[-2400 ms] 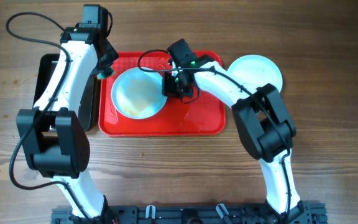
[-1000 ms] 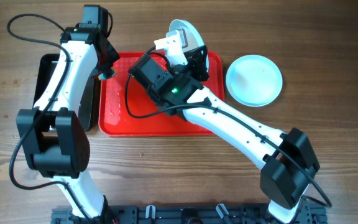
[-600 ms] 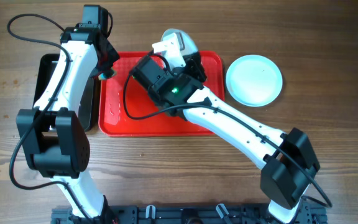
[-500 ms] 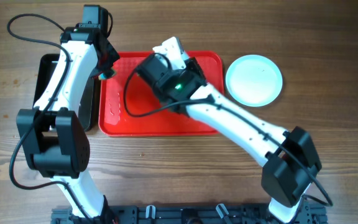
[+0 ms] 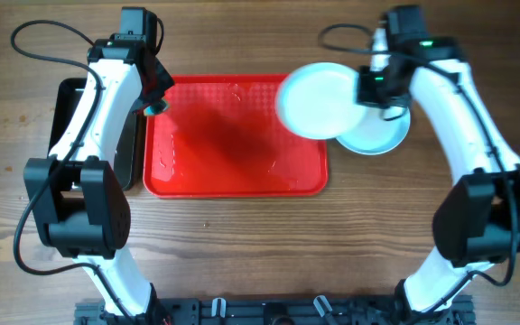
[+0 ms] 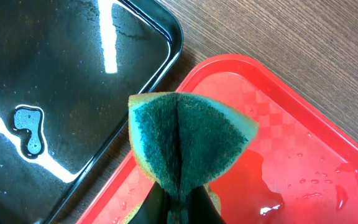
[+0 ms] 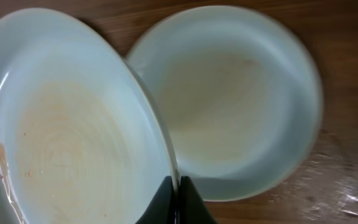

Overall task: Clean dirty plates on tray and stack at the side
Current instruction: 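Lower the plate onto the clean plate stack and release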

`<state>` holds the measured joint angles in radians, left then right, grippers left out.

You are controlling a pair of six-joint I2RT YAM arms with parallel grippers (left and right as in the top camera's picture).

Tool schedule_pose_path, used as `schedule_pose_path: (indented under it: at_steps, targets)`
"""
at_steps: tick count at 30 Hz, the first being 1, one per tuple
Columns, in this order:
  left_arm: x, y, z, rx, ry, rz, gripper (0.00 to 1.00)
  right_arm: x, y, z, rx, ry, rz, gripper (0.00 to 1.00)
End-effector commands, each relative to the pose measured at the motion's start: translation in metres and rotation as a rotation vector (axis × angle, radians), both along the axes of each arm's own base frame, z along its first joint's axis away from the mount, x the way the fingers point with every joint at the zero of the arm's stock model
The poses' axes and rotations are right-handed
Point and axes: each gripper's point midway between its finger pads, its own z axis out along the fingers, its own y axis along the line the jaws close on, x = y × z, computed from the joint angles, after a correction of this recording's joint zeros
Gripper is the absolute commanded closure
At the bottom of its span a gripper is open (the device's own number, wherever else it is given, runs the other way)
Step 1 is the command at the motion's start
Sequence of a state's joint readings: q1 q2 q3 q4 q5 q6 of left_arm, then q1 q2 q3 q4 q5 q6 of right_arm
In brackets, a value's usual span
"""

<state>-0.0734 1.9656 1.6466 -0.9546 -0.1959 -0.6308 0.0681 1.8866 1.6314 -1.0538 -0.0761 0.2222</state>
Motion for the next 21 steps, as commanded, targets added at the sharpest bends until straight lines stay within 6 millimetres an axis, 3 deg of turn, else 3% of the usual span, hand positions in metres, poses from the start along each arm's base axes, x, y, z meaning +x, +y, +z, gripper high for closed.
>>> schedule_pose_path:
  at_steps: [1, 6, 12, 13, 14, 15, 18, 21]
  targets:
    - [0.0, 0.001, 0.001, -0.004, -0.004, 0.007, 0.96, -0.002, -0.054, 0.009, -0.091, -0.023, -0.129, 0.96]
    - [0.0, 0.001, 0.001, -0.004, -0.004, 0.007, 0.96, 0.0, -0.095, -0.019, -0.1, -0.044, -0.227, 0.96]
    - [0.0, 0.001, 0.001, -0.002, -0.003, 0.004, 0.96, -0.009, -0.097, -0.068, -0.095, -0.045, -0.239, 0.95]
    - [0.0, 0.001, 0.001, -0.001, -0.002, 0.0, 0.96, -0.012, -0.097, -0.072, -0.096, -0.038, -0.239, 0.91]
    - [0.0, 0.001, 0.001, 0.012, 0.005, -0.04, 0.96, -0.016, -0.096, -0.076, -0.095, -0.025, -0.238, 0.61]
    - [0.0, 0.001, 0.001, 0.021, 0.011, -0.07, 0.96, -0.018, -0.096, -0.077, -0.094, -0.017, -0.238, 0.52]
    - [-0.005, 0.006, 0.009, 0.049, 0.029, -0.147, 0.96, -0.017, -0.085, -0.071, -0.029, -0.012, -0.215, 0.46]
    - [-0.023, 0.023, 0.028, 0.083, 0.064, -0.22, 0.96, -0.002, -0.067, -0.042, 0.059, -0.061, -0.161, 0.41]
